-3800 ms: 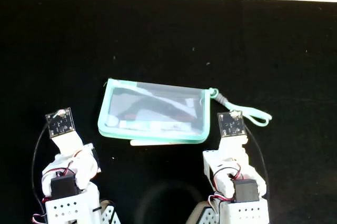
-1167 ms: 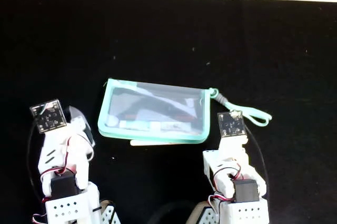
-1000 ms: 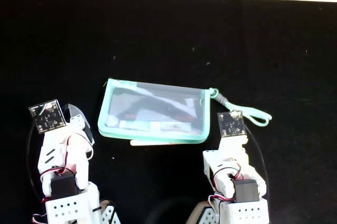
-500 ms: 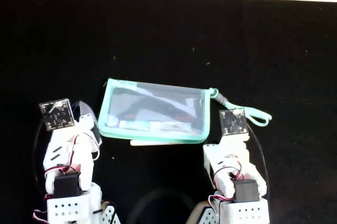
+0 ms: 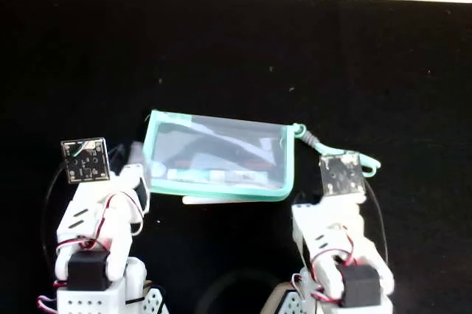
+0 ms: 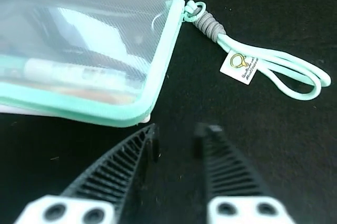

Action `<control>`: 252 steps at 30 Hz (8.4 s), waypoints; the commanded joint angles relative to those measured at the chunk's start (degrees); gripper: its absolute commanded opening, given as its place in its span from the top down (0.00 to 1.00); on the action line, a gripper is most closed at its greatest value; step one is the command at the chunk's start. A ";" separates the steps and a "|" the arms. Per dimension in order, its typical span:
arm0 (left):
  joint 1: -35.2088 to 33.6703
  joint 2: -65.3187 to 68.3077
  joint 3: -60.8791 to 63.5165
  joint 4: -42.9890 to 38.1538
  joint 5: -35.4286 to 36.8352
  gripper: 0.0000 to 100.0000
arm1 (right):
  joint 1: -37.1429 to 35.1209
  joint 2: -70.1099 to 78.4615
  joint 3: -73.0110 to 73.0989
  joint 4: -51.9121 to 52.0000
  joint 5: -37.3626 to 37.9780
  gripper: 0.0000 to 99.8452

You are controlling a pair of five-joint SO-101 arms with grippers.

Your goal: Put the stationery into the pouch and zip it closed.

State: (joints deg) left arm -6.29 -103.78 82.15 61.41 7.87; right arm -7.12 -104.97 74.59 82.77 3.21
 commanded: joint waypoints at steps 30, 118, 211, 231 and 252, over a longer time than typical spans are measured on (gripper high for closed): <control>1.01 25.01 -33.27 8.09 -8.53 0.76 | 0.22 49.45 -52.97 17.89 4.31 0.79; 0.66 50.86 -30.81 22.77 -16.88 0.63 | 21.41 107.56 -45.23 -35.65 58.90 0.86; 1.01 50.33 -30.55 22.42 -17.14 0.63 | 3.82 88.40 -110.11 17.19 9.76 0.99; 1.01 50.42 -43.30 22.86 -17.05 0.63 | -11.74 90.68 -126.64 17.63 -4.13 0.99; 1.01 50.24 -54.64 30.33 -17.05 0.63 | -17.36 93.93 -127.52 5.14 -4.40 0.99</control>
State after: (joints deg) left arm -6.29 -53.05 27.21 91.56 -9.10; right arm -22.33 -12.66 -51.30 90.33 -0.57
